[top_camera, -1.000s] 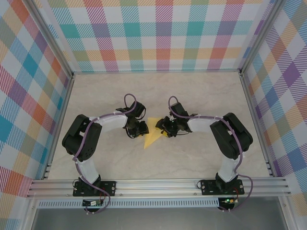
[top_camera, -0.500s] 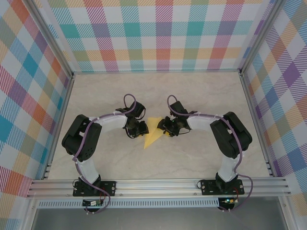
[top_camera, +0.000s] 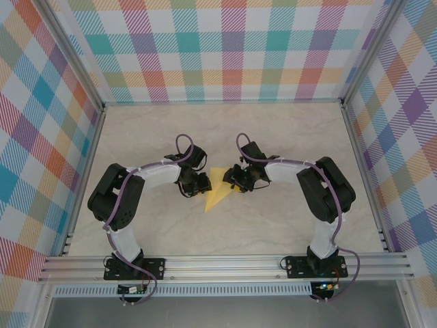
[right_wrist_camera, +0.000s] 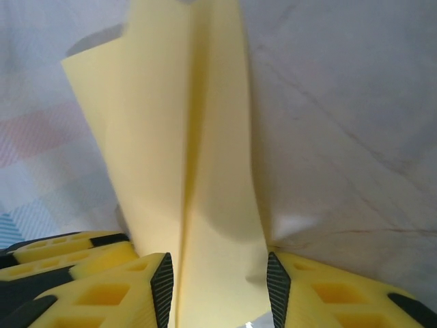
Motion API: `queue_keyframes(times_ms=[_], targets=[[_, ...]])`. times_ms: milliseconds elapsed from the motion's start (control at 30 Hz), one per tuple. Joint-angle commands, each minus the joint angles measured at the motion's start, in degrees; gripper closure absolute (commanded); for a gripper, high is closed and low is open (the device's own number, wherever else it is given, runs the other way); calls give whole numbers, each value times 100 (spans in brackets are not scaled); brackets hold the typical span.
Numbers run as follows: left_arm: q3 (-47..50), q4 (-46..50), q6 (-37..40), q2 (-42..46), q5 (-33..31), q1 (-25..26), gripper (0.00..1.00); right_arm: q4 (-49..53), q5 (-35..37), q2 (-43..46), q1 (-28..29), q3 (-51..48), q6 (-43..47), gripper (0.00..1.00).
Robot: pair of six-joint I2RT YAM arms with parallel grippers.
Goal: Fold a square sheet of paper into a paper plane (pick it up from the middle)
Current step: Turn over the paper at the center of the table.
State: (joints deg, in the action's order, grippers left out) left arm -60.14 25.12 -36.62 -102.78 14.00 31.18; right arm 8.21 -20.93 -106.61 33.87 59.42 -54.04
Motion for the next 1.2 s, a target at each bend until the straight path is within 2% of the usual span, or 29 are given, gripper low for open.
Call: queue_keyframes(times_ms=[0, 300, 433, 567, 1167], targets=[[147, 90, -64, -119, 63, -55, 72, -316, -383, 15, 67, 54, 246, 57], [190, 14, -141, -71, 71, -81, 73, 124, -468, -204, 54, 611, 396, 54], [200, -52, -203, -67, 164, -130, 73, -635, -548, -111, 71, 142, -277, 52], [215, -78, -205, -13, 202, -156, 72, -758, -450, -92, 136, 27, -474, 52], [315, -145, -309, 220, 230, -174, 72, -1122, -594, -572, 163, 280, -161, 66]])
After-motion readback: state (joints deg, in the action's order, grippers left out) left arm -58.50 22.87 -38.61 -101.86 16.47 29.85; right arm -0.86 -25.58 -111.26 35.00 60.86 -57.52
